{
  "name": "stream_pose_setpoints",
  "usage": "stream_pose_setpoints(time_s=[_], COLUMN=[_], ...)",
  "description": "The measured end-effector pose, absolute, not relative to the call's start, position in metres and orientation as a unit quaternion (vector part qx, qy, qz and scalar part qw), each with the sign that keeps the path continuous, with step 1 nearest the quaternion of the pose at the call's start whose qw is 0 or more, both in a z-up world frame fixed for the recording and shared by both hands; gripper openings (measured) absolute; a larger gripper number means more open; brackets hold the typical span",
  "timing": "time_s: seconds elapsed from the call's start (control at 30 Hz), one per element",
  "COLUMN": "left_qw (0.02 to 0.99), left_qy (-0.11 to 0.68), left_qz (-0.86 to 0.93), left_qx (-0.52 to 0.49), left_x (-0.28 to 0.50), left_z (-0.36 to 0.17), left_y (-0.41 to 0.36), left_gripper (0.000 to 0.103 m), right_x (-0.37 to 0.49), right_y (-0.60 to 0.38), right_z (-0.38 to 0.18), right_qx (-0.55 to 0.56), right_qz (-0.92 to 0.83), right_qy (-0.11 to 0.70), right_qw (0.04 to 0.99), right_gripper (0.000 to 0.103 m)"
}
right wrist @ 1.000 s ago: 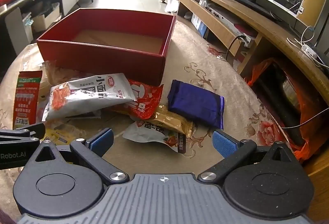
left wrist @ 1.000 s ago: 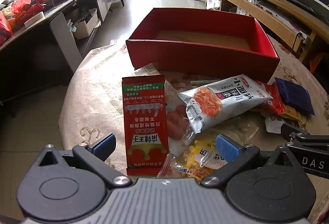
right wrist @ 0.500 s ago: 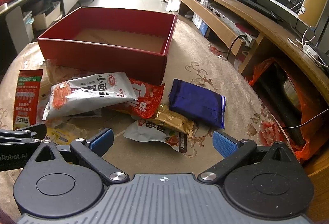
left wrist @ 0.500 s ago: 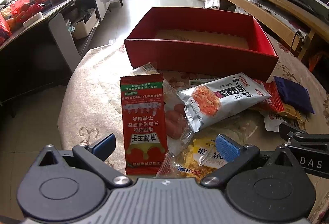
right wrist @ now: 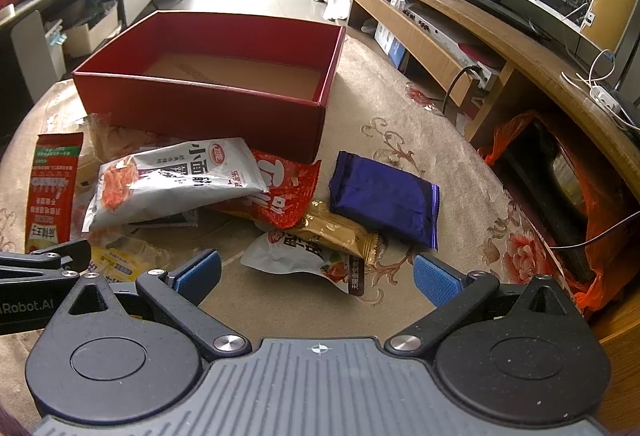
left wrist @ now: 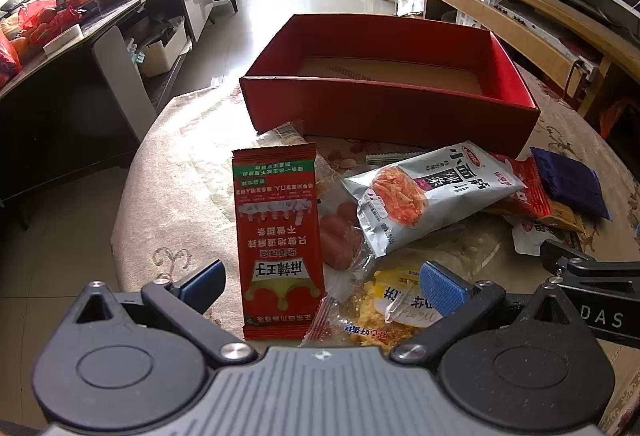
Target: Organize snacks
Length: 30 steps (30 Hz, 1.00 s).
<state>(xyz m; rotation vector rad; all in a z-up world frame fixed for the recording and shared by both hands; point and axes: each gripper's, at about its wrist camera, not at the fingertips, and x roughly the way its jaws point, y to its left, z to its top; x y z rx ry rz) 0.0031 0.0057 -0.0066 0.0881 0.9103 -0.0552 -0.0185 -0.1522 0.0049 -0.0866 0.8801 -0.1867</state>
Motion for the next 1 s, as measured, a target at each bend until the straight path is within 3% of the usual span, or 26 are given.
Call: stream_pose_setpoints(time_s=[1.0], left_qw=[0.890], left_qy=[0.456], left_qz=[0.000], left_qx=[0.017], left_x=[0.026], left_z=[-0.014], left_y=[0.031], left_gripper=[0.103], right_x=[0.002], right_y=[-0.146], right_z=[0.004], right_qx=[-0.023], right_qz=[-0.069], right_qy=[0.445], right_qw=[0.893], right_gripper=[0.103])
